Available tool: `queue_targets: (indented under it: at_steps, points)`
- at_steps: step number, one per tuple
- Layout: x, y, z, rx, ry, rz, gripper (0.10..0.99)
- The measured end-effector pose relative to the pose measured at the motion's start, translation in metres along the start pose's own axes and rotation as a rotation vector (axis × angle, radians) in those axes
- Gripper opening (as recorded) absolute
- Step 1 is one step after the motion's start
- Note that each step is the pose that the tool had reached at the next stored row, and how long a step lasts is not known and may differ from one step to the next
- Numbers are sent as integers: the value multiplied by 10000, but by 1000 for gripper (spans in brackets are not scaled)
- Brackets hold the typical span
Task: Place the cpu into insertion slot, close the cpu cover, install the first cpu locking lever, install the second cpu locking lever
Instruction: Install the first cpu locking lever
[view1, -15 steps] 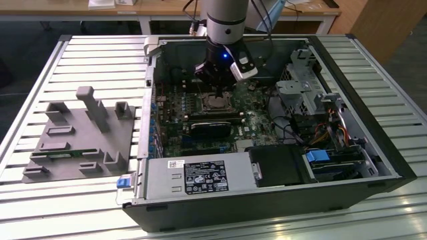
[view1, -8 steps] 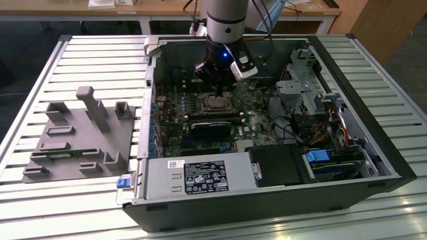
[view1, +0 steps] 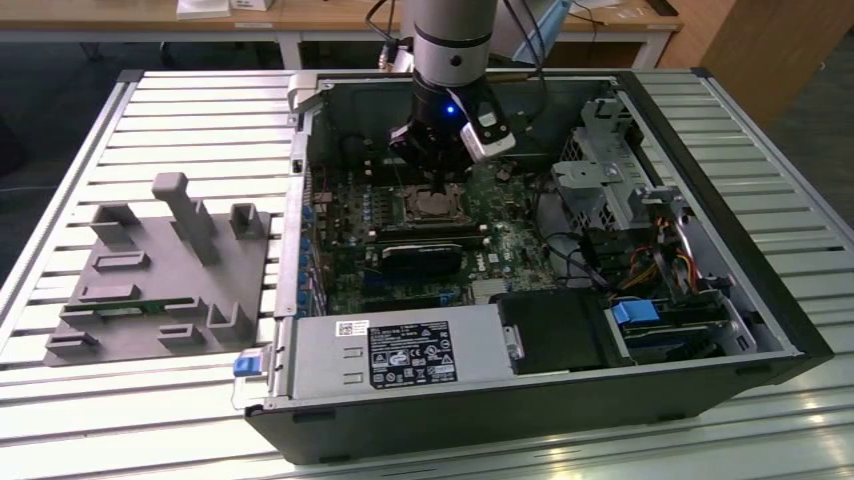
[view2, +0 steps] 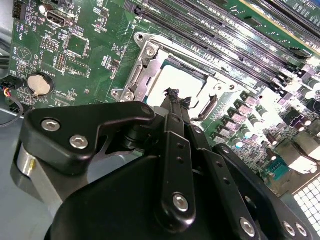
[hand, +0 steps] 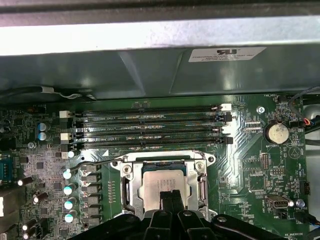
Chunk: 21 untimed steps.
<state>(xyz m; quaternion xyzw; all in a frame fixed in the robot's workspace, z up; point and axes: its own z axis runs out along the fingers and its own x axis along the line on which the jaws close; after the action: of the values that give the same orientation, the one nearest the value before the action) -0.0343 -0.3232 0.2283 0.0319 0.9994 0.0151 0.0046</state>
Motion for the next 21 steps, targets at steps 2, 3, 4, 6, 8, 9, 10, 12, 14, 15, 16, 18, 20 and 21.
queue_targets:
  at_steps: [2, 3, 4, 6, 8, 9, 10, 12, 14, 15, 16, 18, 20, 21]
  points:
    - [1, 0, 0, 0, 0, 2, 106]
    - [6, 0, 0, 1, 0, 3, 106]
    - [19, -1, 0, 1, 0, 2, 106]
    - [54, -3, -1, 0, -1, 0, 106]
    - [87, -6, -1, 0, -3, 1, 106]
    - [106, -7, -2, 1, -3, 1, 106]
    - [129, -8, -2, 0, -5, 0, 106]
    - [176, -11, -2, 0, -10, 0, 106]
    - [222, -14, -2, -1, -15, 1, 106]
    - [246, -16, -3, -1, -17, 0, 106]
    - [270, -17, -3, -2, -20, 0, 106]
    - [311, -20, -3, -1, -24, 1, 106]
    - [352, -22, -4, -1, -27, -1, 106]
    - [373, -24, -4, -1, -28, -1, 106]
